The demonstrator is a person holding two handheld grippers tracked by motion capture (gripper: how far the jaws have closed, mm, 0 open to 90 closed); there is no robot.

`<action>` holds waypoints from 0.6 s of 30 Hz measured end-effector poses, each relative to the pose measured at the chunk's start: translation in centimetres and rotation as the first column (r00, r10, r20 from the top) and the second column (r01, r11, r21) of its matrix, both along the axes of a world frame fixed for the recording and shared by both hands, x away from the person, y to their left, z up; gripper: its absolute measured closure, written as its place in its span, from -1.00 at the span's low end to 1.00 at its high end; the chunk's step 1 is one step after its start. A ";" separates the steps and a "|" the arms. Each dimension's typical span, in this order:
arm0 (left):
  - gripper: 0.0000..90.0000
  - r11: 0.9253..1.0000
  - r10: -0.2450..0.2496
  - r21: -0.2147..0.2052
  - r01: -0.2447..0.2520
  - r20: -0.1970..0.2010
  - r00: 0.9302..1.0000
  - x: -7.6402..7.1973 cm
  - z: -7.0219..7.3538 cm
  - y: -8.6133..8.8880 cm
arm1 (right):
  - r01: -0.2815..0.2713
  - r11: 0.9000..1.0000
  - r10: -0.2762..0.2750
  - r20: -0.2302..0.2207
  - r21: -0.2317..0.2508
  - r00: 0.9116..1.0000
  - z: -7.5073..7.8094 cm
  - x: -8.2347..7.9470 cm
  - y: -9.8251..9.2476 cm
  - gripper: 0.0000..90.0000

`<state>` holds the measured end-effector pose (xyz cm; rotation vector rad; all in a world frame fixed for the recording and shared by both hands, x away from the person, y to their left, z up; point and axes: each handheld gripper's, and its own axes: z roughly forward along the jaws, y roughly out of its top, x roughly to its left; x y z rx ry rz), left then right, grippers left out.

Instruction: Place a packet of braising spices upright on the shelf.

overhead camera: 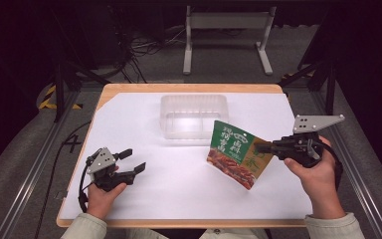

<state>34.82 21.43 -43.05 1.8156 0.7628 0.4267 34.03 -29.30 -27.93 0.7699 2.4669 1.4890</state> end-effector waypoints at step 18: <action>-0.36 1.000 0.001 -0.001 -0.001 0.002 1.000 0.0 0.0 0.0 | 0.038 0.994 -0.035 -0.030 0.106 0.999 2.1 2.2 -1.5 1.00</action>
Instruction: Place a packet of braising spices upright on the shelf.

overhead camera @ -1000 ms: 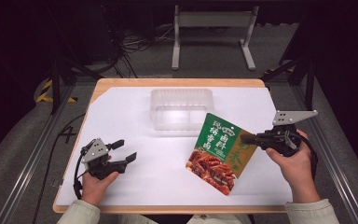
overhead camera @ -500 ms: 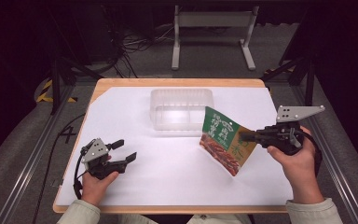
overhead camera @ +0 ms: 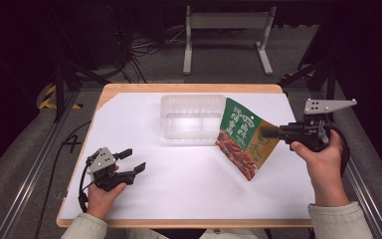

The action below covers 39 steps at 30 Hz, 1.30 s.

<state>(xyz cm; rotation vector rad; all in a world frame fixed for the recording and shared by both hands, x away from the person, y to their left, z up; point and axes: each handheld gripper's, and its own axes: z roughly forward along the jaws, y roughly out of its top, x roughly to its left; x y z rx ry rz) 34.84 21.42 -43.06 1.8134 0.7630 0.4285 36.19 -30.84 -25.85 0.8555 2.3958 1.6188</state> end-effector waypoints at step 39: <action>-0.37 1.000 0.001 -0.008 -0.001 0.010 1.000 -0.1 0.0 0.2 | -0.010 0.998 0.010 -0.002 0.061 1.000 3.8 5.9 3.5 1.00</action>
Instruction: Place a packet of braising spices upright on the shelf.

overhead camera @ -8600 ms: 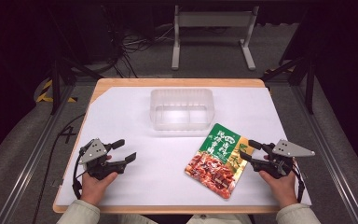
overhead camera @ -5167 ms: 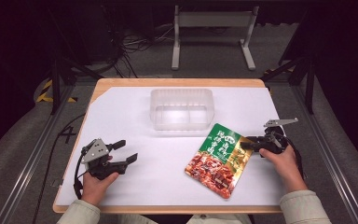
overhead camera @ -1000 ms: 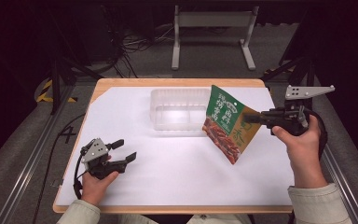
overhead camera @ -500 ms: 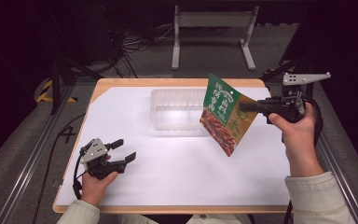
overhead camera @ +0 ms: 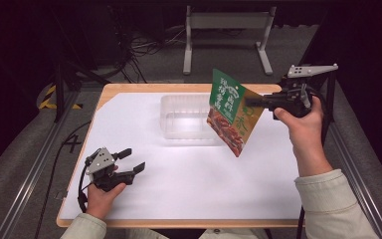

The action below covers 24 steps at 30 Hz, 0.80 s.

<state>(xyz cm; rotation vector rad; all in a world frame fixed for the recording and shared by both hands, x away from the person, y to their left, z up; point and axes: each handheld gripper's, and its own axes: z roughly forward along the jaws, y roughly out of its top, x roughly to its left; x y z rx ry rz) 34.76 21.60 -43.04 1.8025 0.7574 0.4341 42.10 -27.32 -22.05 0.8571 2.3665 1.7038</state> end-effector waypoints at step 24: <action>-0.37 1.000 -0.008 -0.001 0.008 0.008 1.000 0.0 0.1 0.1 | 0.016 1.000 -0.016 0.025 -0.004 1.000 1.4 5.8 4.8 1.00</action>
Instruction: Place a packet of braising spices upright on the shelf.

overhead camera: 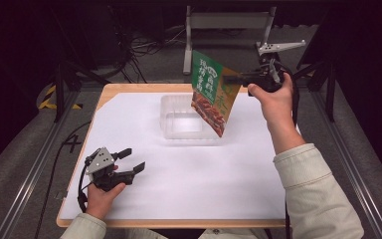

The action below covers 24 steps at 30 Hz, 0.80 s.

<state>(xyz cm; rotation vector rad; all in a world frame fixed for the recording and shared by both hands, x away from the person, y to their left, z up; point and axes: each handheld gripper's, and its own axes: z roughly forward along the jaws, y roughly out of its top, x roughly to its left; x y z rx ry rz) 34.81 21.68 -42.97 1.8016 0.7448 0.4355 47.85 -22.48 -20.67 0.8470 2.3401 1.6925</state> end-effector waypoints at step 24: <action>-0.37 1.000 -0.003 -0.010 0.003 0.003 1.000 0.0 0.0 0.1 | 0.006 1.000 -0.006 0.023 0.019 1.000 -0.7 3.3 4.3 1.00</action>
